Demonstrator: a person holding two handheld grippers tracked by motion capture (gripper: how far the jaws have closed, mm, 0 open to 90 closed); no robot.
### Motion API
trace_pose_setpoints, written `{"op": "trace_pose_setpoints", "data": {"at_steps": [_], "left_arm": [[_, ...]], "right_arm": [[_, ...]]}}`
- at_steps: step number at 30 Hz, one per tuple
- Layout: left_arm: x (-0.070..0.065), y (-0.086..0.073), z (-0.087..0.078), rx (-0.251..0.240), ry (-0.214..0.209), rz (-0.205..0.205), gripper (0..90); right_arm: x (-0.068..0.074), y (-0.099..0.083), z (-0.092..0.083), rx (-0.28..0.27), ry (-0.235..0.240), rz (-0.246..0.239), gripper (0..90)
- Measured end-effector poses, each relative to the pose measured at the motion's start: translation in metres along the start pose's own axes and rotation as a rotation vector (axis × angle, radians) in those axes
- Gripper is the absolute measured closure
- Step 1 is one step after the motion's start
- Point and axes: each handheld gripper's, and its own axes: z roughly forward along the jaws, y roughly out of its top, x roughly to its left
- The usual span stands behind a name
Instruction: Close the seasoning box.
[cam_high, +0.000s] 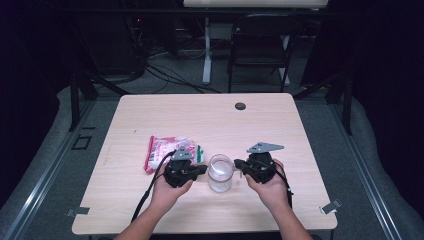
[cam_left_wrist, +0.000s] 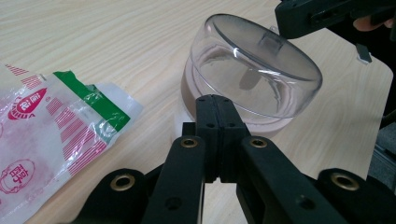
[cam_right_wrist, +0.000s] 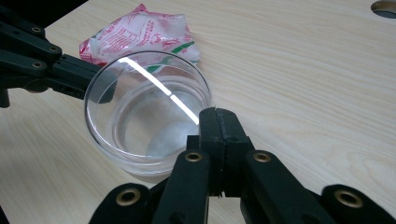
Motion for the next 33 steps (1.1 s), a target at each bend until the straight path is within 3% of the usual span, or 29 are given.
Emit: {"op": "trace_pose_setpoints", "data": {"at_steps": [22,33], "left_arm": [[-0.009,0.015,-0.010,-0.066,-0.027,0.024,90.0],[-0.013,0.025,-0.012,-0.086,-0.046,0.037,90.0]], "right_arm": [[0.004,-0.005,-0.008,-0.019,0.004,-0.018,82.9],[0.014,-0.007,-0.024,-0.043,0.032,-0.060,71.5]]}}
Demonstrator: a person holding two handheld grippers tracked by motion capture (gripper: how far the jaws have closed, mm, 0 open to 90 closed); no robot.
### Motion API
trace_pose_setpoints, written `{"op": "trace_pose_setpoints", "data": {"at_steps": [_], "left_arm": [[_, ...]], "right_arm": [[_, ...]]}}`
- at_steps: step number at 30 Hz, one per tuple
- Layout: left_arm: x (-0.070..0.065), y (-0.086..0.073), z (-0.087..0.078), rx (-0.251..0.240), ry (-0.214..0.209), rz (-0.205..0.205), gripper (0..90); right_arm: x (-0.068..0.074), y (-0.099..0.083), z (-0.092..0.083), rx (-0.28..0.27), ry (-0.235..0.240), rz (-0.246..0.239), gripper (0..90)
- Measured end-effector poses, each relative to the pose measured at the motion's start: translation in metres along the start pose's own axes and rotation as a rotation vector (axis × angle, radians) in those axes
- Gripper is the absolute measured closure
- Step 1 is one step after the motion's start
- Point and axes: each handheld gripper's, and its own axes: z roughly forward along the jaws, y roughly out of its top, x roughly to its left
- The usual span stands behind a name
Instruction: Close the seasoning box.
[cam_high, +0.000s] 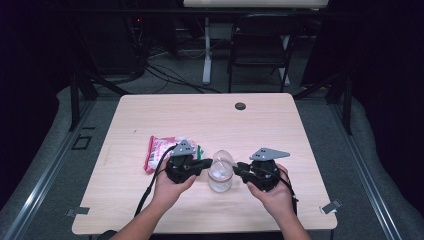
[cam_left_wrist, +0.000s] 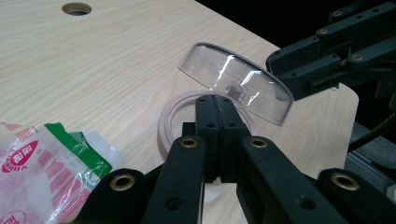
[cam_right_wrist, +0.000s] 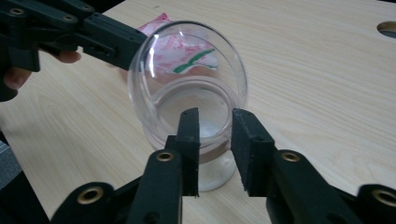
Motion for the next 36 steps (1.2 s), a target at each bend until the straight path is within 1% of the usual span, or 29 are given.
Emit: {"op": "trace_pose_setpoints", "data": {"at_steps": [1,2,3,4,5,6,7,10,14,16,17,22,26,31,34,36], "left_arm": [[0.000,0.001,0.000,0.000,-0.001,0.003,90.0],[-0.001,0.002,0.000,-0.003,-0.001,0.009,90.0],[-0.001,0.003,0.000,-0.006,-0.001,0.009,90.0],[-0.002,0.004,0.001,-0.013,-0.001,0.007,90.0],[-0.002,0.005,0.001,-0.008,-0.001,0.018,90.0],[-0.003,0.006,0.002,-0.011,-0.003,0.013,90.0],[-0.003,0.006,0.002,-0.009,-0.005,0.016,90.0],[-0.005,0.008,0.004,-0.013,-0.013,0.017,90.0],[-0.007,0.009,0.006,-0.018,-0.016,0.018,89.9],[-0.007,0.010,0.005,-0.016,-0.019,0.021,89.6],[-0.008,0.011,0.006,-0.018,-0.021,0.022,89.5],[-0.009,0.011,0.007,-0.017,-0.020,0.029,88.9],[-0.009,0.010,0.007,-0.013,-0.019,0.030,88.7],[-0.008,0.009,0.009,-0.002,-0.016,0.032,86.9],[-0.006,0.008,0.010,-0.003,-0.005,0.028,85.1],[-0.005,0.007,0.011,0.006,0.004,0.029,83.1]], "right_arm": [[0.001,0.000,-0.001,-0.004,0.006,-0.002,69.6],[0.003,-0.001,-0.003,-0.011,0.016,-0.003,65.2],[0.003,-0.001,-0.003,-0.011,0.016,-0.003,65.2],[0.003,-0.001,-0.004,-0.008,0.021,-0.012,63.3],[0.004,-0.001,-0.005,-0.014,0.021,-0.015,61.2],[0.006,-0.002,-0.005,-0.019,0.023,-0.021,59.5],[0.006,-0.002,-0.006,-0.024,0.019,-0.031,58.3],[0.009,-0.003,-0.006,-0.025,0.025,-0.036,54.3],[0.014,-0.005,-0.003,-0.008,0.016,-0.068,50.9],[0.016,-0.005,-0.002,-0.002,-0.004,-0.090,50.1],[0.017,-0.006,-0.001,-0.010,-0.013,-0.091,49.9],[0.020,-0.007,0.003,-0.006,-0.044,-0.110,50.3],[0.020,-0.008,0.005,-0.006,-0.049,-0.109,50.8],[0.018,-0.008,0.006,-0.004,-0.043,-0.097,51.3],[0.018,-0.008,0.006,-0.004,-0.043,-0.096,51.4],[0.018,-0.008,0.006,-0.004,-0.042,-0.096,51.6]]}}
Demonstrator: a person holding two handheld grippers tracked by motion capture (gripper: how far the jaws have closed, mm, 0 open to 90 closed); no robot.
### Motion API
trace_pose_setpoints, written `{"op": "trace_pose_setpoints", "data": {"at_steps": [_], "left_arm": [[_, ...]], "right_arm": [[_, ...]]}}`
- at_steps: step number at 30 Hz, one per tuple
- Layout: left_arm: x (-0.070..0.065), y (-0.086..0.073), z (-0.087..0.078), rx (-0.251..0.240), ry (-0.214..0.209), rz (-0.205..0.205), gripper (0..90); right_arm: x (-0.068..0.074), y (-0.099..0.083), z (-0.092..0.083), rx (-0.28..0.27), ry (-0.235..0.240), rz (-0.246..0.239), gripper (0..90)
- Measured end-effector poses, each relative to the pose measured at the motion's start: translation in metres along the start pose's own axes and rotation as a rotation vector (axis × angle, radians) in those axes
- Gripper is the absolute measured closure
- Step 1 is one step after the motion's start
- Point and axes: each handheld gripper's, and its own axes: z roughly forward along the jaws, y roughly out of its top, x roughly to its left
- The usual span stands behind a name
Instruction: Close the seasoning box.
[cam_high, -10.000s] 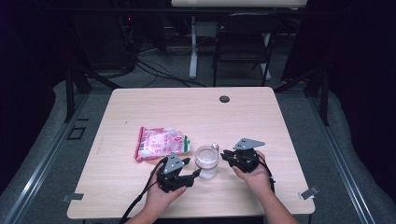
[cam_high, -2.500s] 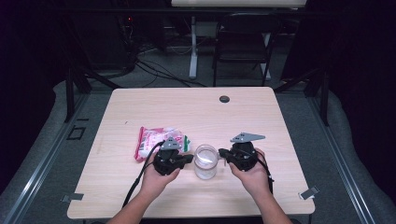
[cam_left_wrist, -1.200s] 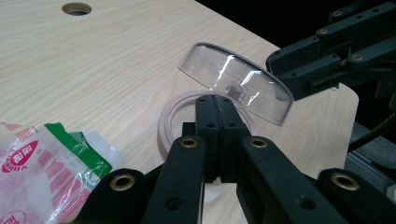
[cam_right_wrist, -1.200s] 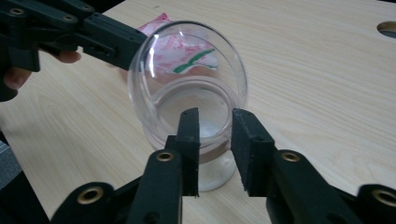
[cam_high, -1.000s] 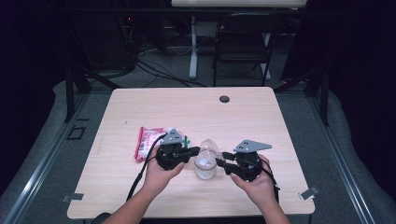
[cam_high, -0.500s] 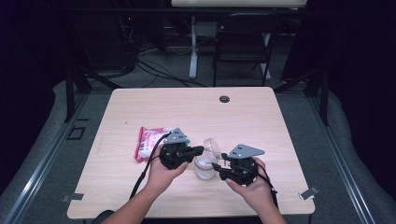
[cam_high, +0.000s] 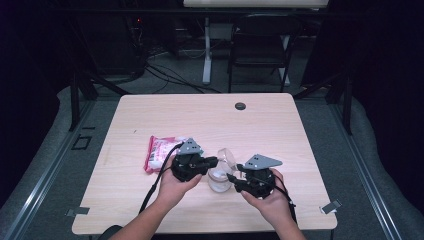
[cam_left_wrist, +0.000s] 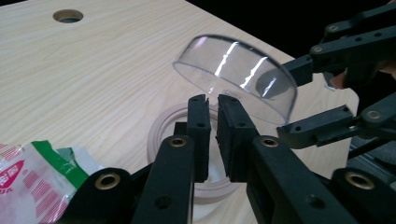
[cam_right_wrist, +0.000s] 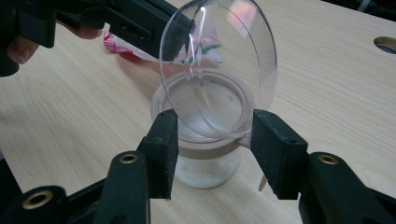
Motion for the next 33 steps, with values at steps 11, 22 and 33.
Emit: {"op": "trace_pose_setpoints", "data": {"at_steps": [11,22,33], "left_arm": [[0.008,-0.009,0.010,0.017,0.076,-0.007,64.4],[0.015,-0.019,0.022,0.076,0.115,-0.014,60.4],[0.015,-0.023,0.026,0.089,0.105,-0.018,67.1]], "right_arm": [[0.000,0.001,0.001,-0.007,0.005,0.006,52.1],[-0.002,0.001,0.000,-0.006,0.011,0.013,52.0],[-0.006,0.001,-0.003,-0.016,0.008,0.025,52.8]]}}
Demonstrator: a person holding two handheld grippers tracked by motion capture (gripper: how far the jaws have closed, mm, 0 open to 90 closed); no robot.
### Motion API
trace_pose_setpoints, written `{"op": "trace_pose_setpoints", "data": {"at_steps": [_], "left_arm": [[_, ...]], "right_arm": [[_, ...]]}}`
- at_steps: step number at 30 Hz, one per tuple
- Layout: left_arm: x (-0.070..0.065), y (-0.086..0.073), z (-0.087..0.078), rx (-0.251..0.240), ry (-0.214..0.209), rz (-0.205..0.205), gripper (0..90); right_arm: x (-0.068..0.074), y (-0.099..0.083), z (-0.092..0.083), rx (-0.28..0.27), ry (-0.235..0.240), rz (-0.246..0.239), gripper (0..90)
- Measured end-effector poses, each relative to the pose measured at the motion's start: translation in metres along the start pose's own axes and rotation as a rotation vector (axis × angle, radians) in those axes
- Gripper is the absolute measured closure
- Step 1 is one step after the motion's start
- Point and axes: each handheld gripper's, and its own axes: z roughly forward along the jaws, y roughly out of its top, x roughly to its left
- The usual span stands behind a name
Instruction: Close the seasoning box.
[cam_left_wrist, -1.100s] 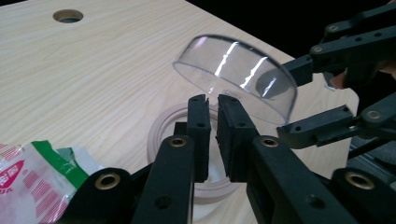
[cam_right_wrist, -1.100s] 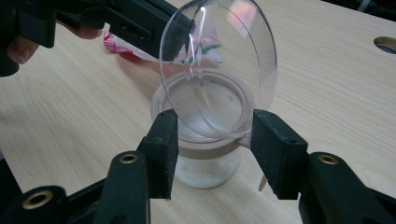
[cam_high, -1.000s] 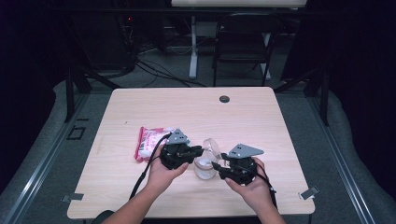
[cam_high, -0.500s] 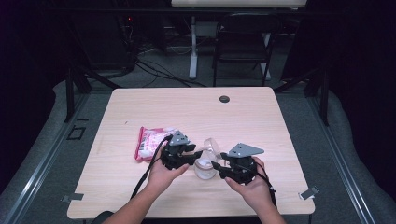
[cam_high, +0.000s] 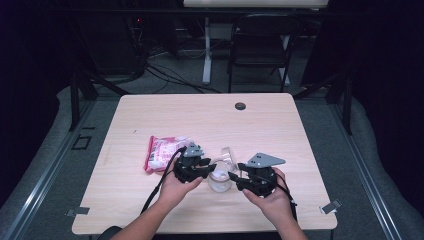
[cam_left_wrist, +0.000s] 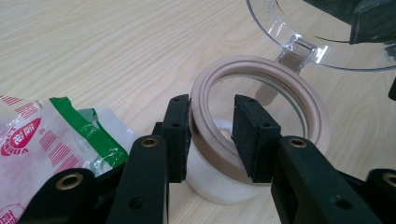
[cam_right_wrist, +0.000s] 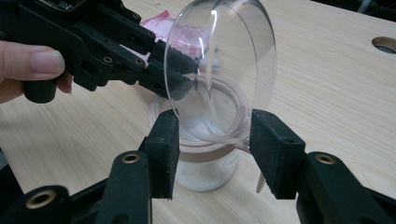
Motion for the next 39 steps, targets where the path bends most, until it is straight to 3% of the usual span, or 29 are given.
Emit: {"op": "trace_pose_setpoints", "data": {"at_steps": [14,29,39], "left_arm": [[0.000,0.000,0.000,0.002,-0.006,0.003,68.4],[0.000,0.000,0.000,-0.002,-0.006,0.004,68.7],[-0.002,0.001,-0.006,-0.035,-0.019,-0.001,63.8]], "right_arm": [[-0.007,-0.002,-0.004,0.005,0.004,0.028,57.2],[-0.018,-0.006,-0.003,0.024,-0.027,0.059,59.7],[-0.022,-0.007,-0.003,0.010,-0.041,0.073,67.2]]}}
